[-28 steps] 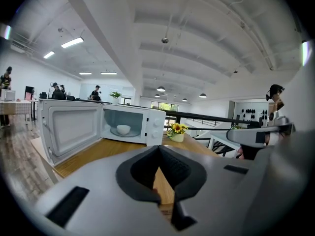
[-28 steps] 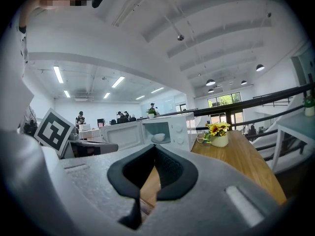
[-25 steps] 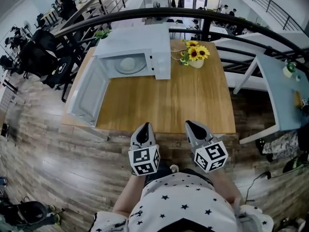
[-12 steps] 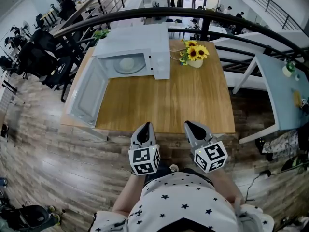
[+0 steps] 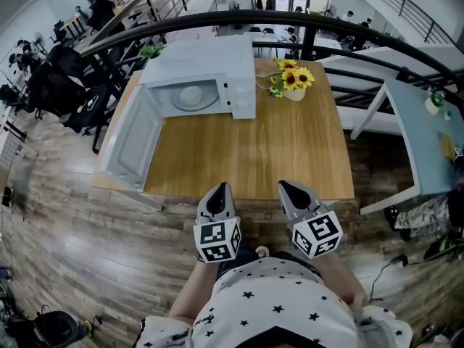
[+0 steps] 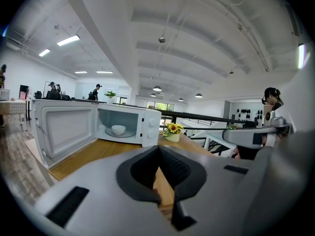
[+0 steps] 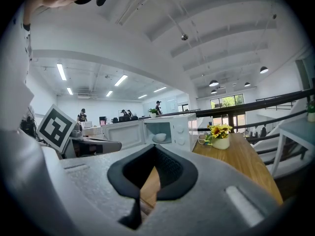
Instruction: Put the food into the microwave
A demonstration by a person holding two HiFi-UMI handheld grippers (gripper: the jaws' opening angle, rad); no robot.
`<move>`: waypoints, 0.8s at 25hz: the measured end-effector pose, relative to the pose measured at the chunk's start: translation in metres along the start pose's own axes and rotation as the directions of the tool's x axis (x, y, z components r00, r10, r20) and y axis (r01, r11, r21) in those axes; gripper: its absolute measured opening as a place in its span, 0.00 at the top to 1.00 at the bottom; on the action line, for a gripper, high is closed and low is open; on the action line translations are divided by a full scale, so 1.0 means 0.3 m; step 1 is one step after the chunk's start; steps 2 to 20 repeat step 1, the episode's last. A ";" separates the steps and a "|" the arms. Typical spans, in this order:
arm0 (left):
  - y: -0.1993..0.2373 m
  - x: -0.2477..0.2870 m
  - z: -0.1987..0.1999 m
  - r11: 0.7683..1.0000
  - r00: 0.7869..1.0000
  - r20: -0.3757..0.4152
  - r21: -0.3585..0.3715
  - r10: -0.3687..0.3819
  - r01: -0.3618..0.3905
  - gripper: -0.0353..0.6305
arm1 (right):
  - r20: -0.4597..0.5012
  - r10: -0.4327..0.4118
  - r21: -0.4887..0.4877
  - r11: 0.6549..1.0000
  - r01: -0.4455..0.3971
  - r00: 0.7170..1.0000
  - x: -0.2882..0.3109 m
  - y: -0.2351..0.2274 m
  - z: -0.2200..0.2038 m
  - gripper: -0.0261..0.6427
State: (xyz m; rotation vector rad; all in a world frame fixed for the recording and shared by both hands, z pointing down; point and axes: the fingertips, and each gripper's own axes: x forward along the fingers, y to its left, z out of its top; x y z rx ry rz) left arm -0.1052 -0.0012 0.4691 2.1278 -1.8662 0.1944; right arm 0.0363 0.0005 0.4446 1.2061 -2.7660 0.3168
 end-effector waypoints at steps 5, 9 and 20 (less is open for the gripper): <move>-0.001 0.000 0.001 1.000 1.000 0.001 0.000 -0.001 0.001 0.94 | 0.001 0.000 0.000 1.000 0.000 1.000 0.001 -0.001 0.000 0.95; -0.001 0.000 0.001 1.000 1.000 0.001 0.000 -0.001 0.001 0.94 | 0.001 0.000 0.000 1.000 0.000 1.000 0.001 -0.001 0.000 0.95; -0.001 0.000 0.001 1.000 1.000 0.001 0.000 -0.001 0.001 0.94 | 0.001 0.000 0.000 1.000 0.000 1.000 0.001 -0.001 0.000 0.95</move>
